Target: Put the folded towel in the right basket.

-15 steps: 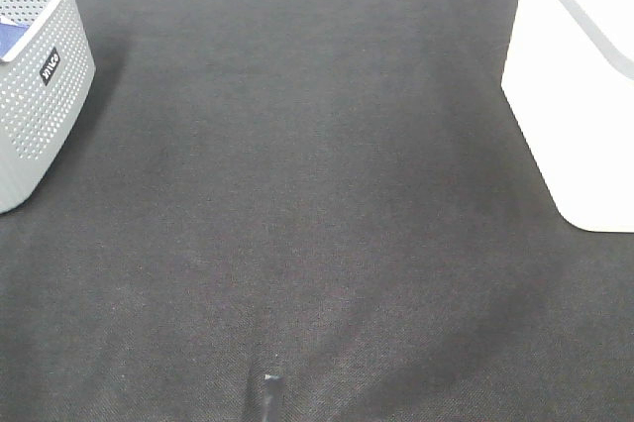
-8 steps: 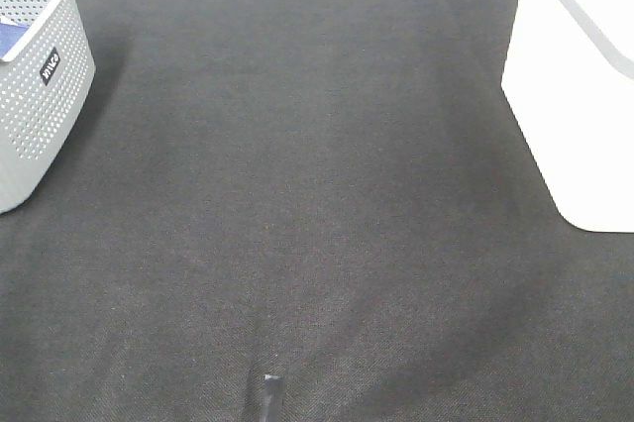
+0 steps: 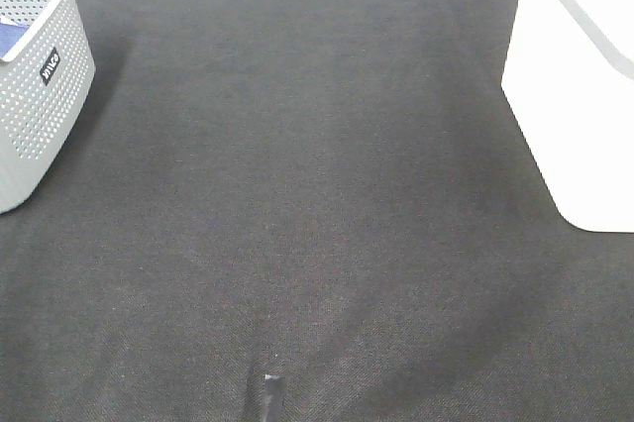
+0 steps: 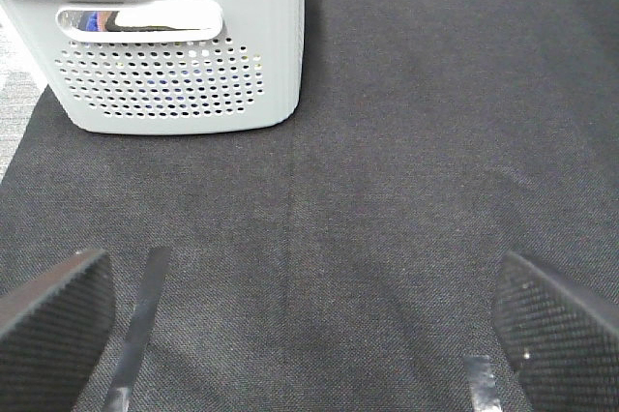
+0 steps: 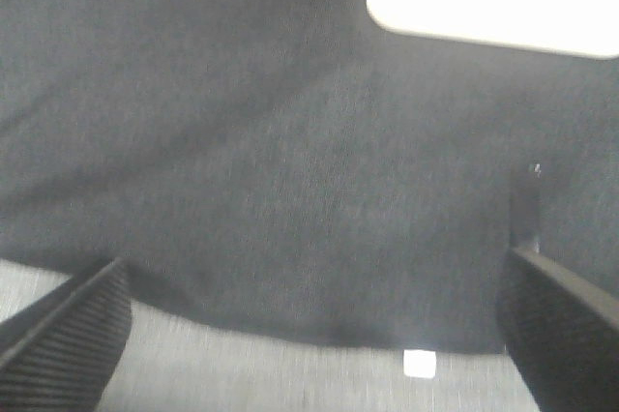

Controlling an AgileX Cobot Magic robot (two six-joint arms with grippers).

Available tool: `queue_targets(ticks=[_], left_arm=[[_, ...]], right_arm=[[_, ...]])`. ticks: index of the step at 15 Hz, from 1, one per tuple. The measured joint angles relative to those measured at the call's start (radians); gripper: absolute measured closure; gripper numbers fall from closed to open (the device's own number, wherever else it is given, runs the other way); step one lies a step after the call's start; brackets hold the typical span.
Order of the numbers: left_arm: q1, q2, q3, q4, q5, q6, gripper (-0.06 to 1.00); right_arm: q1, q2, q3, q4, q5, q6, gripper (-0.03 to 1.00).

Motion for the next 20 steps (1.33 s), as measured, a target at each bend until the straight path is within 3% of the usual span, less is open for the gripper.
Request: queue_targets(ticks=[3,20], left_arm=[[0.000,0.000,0.000,0.000,0.000,0.000,-0.04],[0.000,0.000,0.000,0.000,0.000,0.000,-0.04]], right_arm=[[0.000,-0.132,0.007,0.000,-0.013,0.006,-0.01],[0.000,-0.138,0.019,0.023,-0.020,0.059,-0.01]])
